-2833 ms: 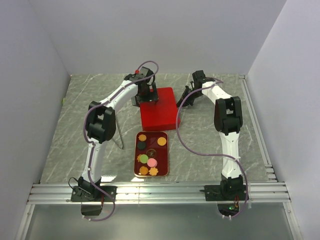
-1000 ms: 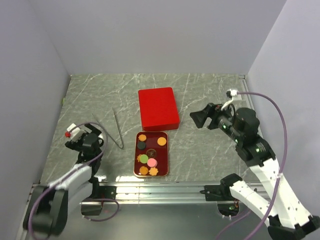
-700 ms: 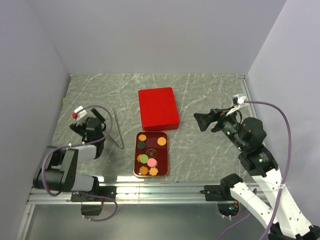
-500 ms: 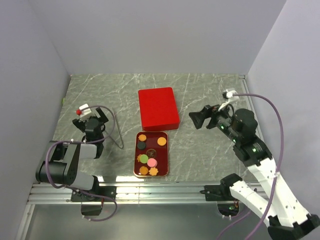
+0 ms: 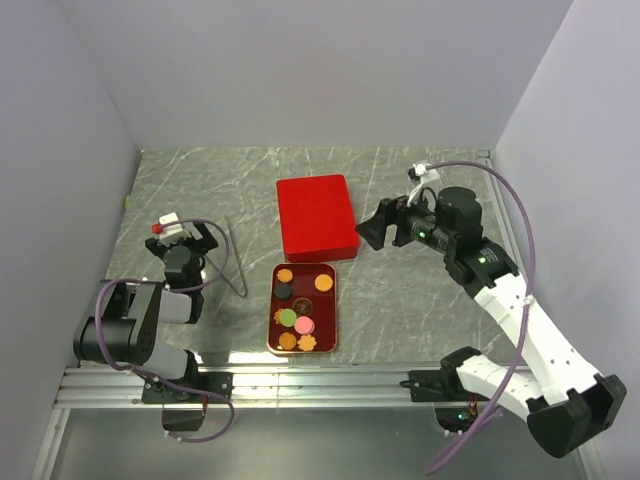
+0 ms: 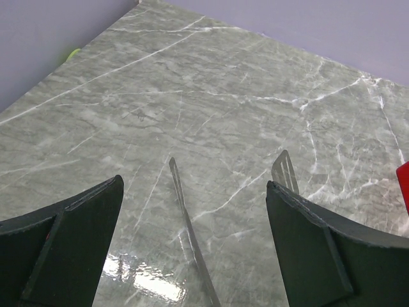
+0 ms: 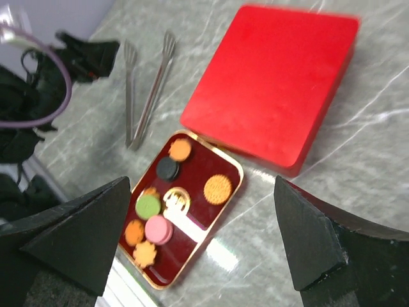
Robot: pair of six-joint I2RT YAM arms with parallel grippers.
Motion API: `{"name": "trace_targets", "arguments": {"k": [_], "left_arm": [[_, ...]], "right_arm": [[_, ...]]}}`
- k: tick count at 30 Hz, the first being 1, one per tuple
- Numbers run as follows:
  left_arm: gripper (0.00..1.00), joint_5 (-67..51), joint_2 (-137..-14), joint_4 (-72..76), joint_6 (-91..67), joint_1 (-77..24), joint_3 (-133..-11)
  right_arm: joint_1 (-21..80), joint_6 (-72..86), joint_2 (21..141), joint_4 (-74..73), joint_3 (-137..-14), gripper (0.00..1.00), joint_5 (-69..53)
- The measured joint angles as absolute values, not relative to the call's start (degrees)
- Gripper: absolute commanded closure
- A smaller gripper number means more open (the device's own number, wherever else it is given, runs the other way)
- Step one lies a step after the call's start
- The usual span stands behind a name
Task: Pack the cookies
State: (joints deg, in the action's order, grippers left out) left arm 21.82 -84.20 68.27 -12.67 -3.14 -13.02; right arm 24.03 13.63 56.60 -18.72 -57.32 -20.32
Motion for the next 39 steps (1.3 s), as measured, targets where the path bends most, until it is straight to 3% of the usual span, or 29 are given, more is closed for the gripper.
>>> {"name": "trace_targets", "arguments": {"k": [4, 10, 16, 25, 31, 39], "left_arm": [[0.01, 21.6, -84.2, 68.3, -12.7, -3.1, -13.0], [0.01, 21.3, -84.2, 68.3, -12.7, -3.1, -13.0], [0.01, 21.2, -84.2, 68.3, -12.7, -3.1, -13.0], [0.01, 21.2, -84.2, 68.3, -12.7, -3.1, -13.0], [0.01, 21.2, -84.2, 68.3, -12.7, -3.1, -13.0], [0.01, 21.0, -84.2, 68.3, -12.7, -3.1, -13.0]], "right_arm": [[24.0, 13.2, 52.4, -12.8, -55.4, 0.00, -14.0], [22.4, 4.4, 41.6, 5.2, -37.3, 0.00, -4.8], [11.9, -1.3, 41.4, 12.6, -24.0, 0.00, 0.2], [8.4, -3.7, 40.3, 25.1, -8.2, 0.00, 4.3], [8.3, -2.0, 44.0, 35.8, -3.2, 0.00, 6.5], [8.1, 0.2, 58.2, 54.8, -3.3, 0.00, 7.5]]}}
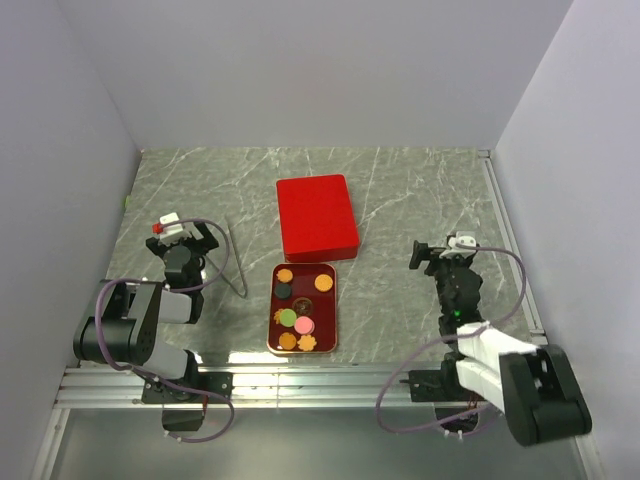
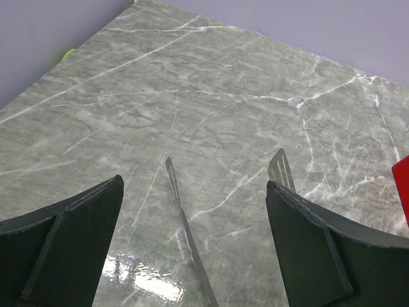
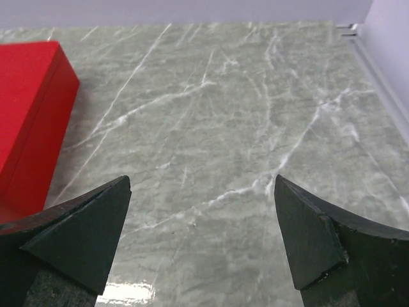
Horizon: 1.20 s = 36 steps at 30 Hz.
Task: Pack the cookies
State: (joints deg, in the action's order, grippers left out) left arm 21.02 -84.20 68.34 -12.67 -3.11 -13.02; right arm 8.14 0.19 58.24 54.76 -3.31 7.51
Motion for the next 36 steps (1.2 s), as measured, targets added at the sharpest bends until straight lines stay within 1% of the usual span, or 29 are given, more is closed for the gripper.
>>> {"name": "trace_targets", "arguments": {"k": [4, 7, 13, 36], "left_arm": [[0.01, 20.9, -84.2, 68.4, -12.7, -3.1, -13.0], [0.00, 20.9, -84.2, 68.3, -12.7, -3.1, -13.0], [0.01, 20.8, -84.2, 68.3, -12.7, -3.1, -13.0], [0.01, 20.8, -84.2, 68.4, -12.7, -3.1, -13.0]], "right_arm": [[6.2, 0.5, 70.0, 64.2, -4.3, 0.00, 4.9], [3.7, 1.5, 74.6, 63.1, -6.3, 0.00, 2.9], [1.8, 2.1, 74.8, 62.9, -10.1, 0.00, -0.7], [1.8, 2.1, 74.7, 62.4, -10.3, 0.00, -2.0]]}}
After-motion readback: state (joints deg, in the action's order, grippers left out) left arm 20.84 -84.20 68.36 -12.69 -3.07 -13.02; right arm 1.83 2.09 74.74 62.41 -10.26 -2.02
